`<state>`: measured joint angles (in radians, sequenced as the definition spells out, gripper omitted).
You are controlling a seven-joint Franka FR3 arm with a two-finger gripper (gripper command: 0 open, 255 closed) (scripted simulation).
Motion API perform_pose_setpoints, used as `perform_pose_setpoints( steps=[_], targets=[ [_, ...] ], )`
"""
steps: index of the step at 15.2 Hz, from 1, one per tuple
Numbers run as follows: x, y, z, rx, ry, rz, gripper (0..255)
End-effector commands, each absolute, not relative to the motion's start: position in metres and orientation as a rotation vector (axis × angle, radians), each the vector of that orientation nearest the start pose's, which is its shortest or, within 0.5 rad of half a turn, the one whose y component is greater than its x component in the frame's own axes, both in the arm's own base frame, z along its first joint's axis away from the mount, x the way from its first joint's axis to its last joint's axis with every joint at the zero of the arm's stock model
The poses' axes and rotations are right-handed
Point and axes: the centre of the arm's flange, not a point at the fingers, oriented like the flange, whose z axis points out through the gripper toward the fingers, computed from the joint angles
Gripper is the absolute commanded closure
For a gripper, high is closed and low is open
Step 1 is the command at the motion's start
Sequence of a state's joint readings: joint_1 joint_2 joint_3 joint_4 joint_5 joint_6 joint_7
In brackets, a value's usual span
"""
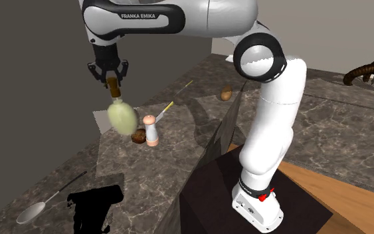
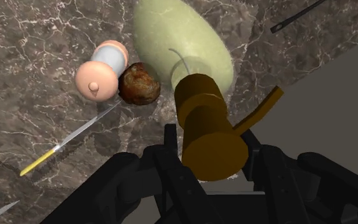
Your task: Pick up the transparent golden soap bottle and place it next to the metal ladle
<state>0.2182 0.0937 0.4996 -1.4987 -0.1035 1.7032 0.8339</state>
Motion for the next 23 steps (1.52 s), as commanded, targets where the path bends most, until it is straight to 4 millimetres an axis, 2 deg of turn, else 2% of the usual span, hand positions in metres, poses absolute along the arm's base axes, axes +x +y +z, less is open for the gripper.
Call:
perform_pose_setpoints(
  steps=[1,10,11,23],
  targets=[
    [0.471,0.392,0.61,-3.085,0.176,-0.201,255],
    [0.508,0.485,0.547,-3.085,0.176,-0.201,255],
    [0.51,0.49,0.544,-3.085,0.176,-0.201,255],
    [0.51,0.49,0.481,-3.085,0.176,-0.201,255]
  ],
)
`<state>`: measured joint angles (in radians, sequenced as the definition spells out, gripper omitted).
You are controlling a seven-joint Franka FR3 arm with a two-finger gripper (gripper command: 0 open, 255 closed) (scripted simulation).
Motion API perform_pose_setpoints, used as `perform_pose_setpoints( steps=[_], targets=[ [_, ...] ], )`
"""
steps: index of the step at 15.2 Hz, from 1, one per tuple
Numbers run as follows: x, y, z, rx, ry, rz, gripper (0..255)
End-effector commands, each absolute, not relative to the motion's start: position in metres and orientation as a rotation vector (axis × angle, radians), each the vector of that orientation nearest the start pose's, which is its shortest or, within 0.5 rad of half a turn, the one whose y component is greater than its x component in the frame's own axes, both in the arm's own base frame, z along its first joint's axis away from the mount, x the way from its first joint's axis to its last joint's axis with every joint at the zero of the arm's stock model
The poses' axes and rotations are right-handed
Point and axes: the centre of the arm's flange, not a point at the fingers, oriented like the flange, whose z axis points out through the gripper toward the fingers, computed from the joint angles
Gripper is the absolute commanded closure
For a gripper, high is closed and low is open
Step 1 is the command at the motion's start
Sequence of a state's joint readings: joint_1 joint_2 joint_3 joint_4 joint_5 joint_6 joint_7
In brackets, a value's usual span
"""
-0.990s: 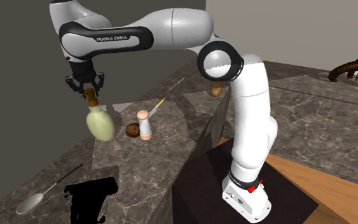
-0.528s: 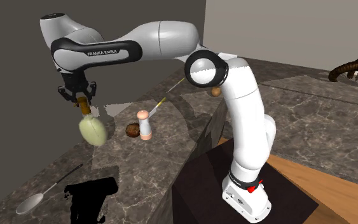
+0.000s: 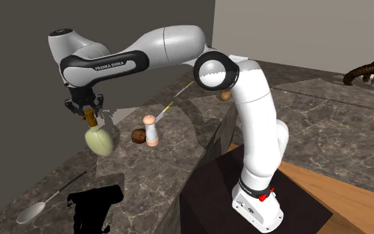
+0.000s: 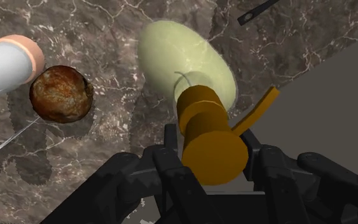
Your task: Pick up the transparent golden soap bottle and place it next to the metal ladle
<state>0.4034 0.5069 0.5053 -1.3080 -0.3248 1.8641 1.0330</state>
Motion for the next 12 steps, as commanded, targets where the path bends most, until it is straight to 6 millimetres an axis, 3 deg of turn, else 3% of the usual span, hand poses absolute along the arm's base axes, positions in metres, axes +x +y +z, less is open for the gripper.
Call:
perform_pose_setpoints(
  steps=[1,6,12],
  targets=[
    [0.51,0.49,0.475,-3.085,0.176,-0.201,255],
    [0.51,0.49,0.446,-3.085,0.176,-0.201,255],
    [0.51,0.49,0.446,-3.085,0.176,-0.201,255]
  ],
)
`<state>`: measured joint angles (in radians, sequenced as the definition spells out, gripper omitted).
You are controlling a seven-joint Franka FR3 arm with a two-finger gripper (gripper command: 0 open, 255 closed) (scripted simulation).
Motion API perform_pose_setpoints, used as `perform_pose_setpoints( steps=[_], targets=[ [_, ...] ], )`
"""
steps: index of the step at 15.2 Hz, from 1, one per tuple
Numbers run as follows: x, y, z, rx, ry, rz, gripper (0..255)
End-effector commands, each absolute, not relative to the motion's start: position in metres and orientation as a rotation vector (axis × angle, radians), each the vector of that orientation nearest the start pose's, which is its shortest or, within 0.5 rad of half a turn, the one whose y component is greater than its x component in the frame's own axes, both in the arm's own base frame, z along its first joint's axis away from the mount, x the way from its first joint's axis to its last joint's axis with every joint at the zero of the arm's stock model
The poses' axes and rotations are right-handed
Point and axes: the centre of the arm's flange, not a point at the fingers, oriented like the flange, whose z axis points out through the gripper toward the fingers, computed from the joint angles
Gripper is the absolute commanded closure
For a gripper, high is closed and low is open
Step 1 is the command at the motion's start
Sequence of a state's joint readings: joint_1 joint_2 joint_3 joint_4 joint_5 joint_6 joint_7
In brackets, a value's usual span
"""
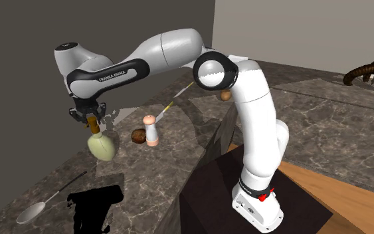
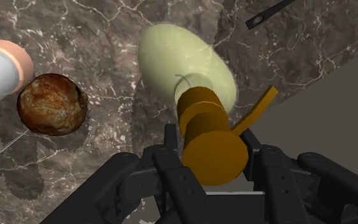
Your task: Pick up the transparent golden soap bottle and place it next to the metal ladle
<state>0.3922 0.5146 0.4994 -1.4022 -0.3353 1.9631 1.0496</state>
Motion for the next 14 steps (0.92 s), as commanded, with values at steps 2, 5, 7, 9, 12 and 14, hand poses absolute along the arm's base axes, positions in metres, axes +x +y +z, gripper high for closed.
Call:
perform_pose_setpoints(
  steps=[2,5,7,9,12,14],
  targets=[
    [0.51,0.49,0.446,-3.085,0.176,-0.201,255],
    [0.51,0.49,0.445,-3.085,0.176,-0.201,0],
    [0.51,0.49,0.445,-3.085,0.176,-0.201,0],
    [0.508,0.49,0.459,-3.085,0.176,-0.201,0],
    [0.503,0.488,0.495,-3.085,0.176,-0.201,0],
    [0.503,0.488,0.495,-3.085,0.176,-0.201,0]
  ],
)
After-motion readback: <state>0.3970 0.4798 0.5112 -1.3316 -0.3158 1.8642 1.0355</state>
